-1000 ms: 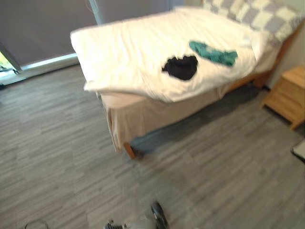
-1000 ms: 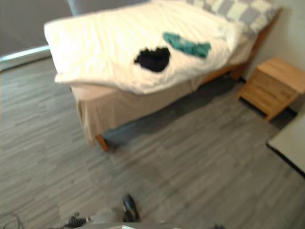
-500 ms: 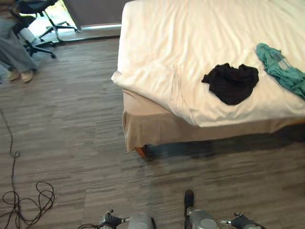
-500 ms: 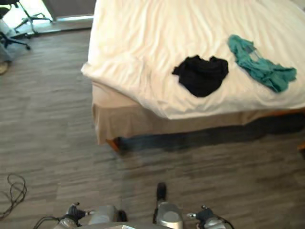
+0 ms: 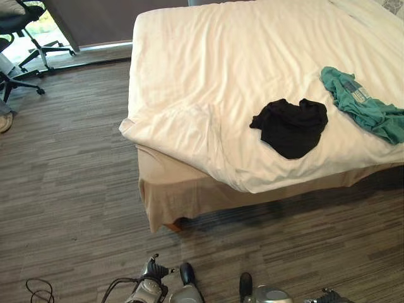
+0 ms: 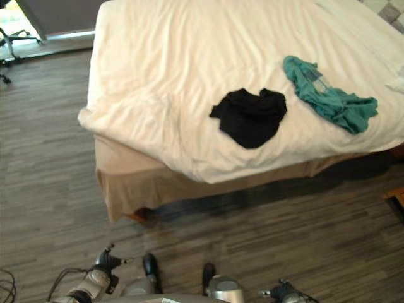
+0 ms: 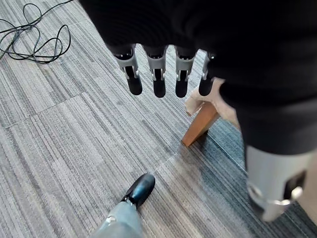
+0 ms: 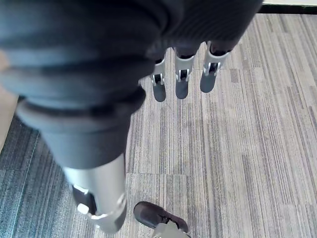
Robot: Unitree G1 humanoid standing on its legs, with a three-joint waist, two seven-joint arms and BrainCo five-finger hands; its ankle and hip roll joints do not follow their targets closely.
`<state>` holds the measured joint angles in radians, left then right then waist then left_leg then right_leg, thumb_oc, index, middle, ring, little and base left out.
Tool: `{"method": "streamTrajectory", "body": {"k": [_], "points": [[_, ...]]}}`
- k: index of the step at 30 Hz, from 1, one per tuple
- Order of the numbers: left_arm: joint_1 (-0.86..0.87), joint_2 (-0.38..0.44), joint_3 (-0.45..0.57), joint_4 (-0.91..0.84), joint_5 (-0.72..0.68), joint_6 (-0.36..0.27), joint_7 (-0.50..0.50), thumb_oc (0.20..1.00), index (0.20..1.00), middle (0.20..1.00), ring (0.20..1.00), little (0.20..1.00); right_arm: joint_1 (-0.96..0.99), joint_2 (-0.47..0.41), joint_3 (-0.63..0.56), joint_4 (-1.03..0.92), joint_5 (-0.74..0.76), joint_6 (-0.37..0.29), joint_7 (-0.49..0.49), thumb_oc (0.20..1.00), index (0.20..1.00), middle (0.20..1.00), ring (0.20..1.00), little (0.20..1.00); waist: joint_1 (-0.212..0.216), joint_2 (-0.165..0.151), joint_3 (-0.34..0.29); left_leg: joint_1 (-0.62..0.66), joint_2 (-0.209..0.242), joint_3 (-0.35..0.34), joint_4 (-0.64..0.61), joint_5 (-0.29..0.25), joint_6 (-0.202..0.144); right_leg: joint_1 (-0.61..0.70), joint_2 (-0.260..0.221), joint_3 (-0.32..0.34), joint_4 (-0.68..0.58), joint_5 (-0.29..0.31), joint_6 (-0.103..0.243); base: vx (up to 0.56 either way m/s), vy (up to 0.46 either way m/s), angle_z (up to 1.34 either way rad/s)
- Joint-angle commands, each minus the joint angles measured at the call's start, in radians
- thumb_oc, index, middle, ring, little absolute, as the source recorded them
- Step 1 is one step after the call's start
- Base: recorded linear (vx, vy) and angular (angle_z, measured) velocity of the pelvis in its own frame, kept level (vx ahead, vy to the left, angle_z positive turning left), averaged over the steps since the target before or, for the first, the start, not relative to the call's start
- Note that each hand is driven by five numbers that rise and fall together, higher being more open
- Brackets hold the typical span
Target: Tidy up the quilt and then pick up the clothes from the bed and put them into the laundry hamper.
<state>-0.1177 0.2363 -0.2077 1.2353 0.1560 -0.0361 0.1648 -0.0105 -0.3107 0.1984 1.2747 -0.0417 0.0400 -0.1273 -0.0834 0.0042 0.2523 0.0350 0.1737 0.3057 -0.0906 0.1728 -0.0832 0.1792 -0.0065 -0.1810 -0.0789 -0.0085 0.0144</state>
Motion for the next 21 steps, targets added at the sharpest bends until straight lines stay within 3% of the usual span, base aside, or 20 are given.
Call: {"method": "streamTrajectory", "body": {"k": [1, 5, 10, 12, 13, 15, 19, 20, 21], "points": [[0.004, 0.068, 0.058, -0.014, -0.132, -0.010, 0.049, 1.000, 1.000, 1.000, 1.000, 1.000, -0.033, 0.042, -0.003, -0.006, -0.007, -0.009, -0.003, 1.000, 1.000, 1.000, 1.000, 1.000, 0.019, -0.043, 0.017, 0.046, -0.014, 0.058, 0.003, -0.148, -0.028, -0.146, -0.167, 0.061, 0.279, -0.096, 0.192, 0.01, 0.152, 0.07], [-0.017, 0.117, 0.131, -0.059, -0.248, -0.036, 0.104, 1.000, 1.000, 1.000, 1.000, 1.000, -0.039, 0.066, -0.006, -0.040, 0.014, -0.017, -0.022, 1.000, 1.000, 1.000, 1.000, 1.000, 0.011, -0.047, 0.044, 0.066, -0.021, 0.089, 0.003, -0.170, -0.016, -0.264, -0.183, 0.078, 0.406, -0.049, 0.219, 0.04, 0.152, -0.15], [-0.081, 0.222, 0.143, -0.199, -0.247, -0.090, 0.188, 1.000, 1.000, 1.000, 1.000, 1.000, 0.004, 0.080, 0.001, -0.084, 0.025, -0.035, -0.041, 1.000, 1.000, 1.000, 1.000, 1.000, -0.027, -0.061, 0.052, 0.089, -0.046, 0.079, 0.003, -0.197, -0.025, -0.247, -0.169, 0.095, 0.162, -0.036, 0.191, 0.13, -0.015, -0.12], [-0.122, 0.271, 0.148, -0.374, -0.211, -0.143, 0.264, 1.000, 1.000, 1.000, 1.000, 1.000, 0.026, 0.088, 0.007, -0.095, 0.020, -0.048, -0.053, 1.000, 1.000, 1.000, 1.000, 1.000, -0.018, -0.073, 0.049, 0.100, -0.053, 0.078, 0.003, -0.198, -0.031, -0.213, -0.198, 0.089, 0.088, -0.005, 0.204, 0.15, -0.101, 0.12], [-0.122, 0.272, 0.149, -0.375, -0.211, -0.142, 0.264, 1.000, 1.000, 1.000, 1.000, 1.000, 0.025, 0.088, 0.008, -0.095, 0.020, -0.048, -0.053, 1.000, 1.000, 1.000, 1.000, 1.000, -0.017, -0.073, 0.046, 0.097, -0.053, 0.080, 0.003, -0.196, -0.032, -0.216, -0.197, 0.090, 0.086, -0.002, 0.203, 0.12, -0.090, 0.13], [-0.112, 0.311, 0.162, -0.567, -0.167, -0.178, 0.302, 1.000, 1.000, 1.000, 1.000, 1.000, 0.034, 0.075, 0.006, -0.105, 0.014, -0.059, -0.057, 1.000, 1.000, 1.000, 1.000, 1.000, -0.015, -0.071, 0.041, 0.096, -0.052, 0.088, 0.003, -0.190, -0.039, -0.207, -0.198, 0.070, 0.061, 0.009, 0.204, 0.07, -0.050, 0.16], [-0.111, 0.311, 0.162, -0.567, -0.167, -0.178, 0.302, 1.000, 1.000, 1.000, 1.000, 1.000, 0.034, 0.075, 0.006, -0.105, 0.014, -0.059, -0.057, 1.000, 1.000, 1.000, 1.000, 1.000, -0.014, -0.071, 0.040, 0.095, -0.052, 0.088, 0.003, -0.190, -0.039, -0.208, -0.198, 0.071, 0.061, 0.009, 0.204, 0.02, -0.027, -0.03], [-0.238, 0.417, 0.162, -0.794, -0.070, -0.188, 0.334, 1.000, 1.000, 1.000, 1.000, 1.000, 0.028, 0.028, 0.011, -0.127, -0.008, -0.063, -0.050, 1.000, 1.000, 1.000, 1.000, 1.000, -0.041, -0.056, 0.067, 0.060, -0.036, 0.098, 0.003, -0.173, -0.058, -0.228, -0.187, 0.067, 0.039, 0.021, 0.203, 0.04, -0.092, -0.12], [-0.344, 0.458, 0.119, -0.784, -0.034, -0.167, 0.339, 1.000, 1.000, 1.000, 1.000, 1.000, 0.009, 0.008, 0.024, -0.131, -0.021, -0.063, -0.048, 1.000, 1.000, 1.000, 1.000, 1.000, -0.061, -0.051, 0.086, 0.034, -0.028, 0.107, 0.003, -0.165, -0.065, -0.266, -0.180, 0.074, 0.043, 0.027, 0.204, 0.01, -0.095, -0.04]]}}
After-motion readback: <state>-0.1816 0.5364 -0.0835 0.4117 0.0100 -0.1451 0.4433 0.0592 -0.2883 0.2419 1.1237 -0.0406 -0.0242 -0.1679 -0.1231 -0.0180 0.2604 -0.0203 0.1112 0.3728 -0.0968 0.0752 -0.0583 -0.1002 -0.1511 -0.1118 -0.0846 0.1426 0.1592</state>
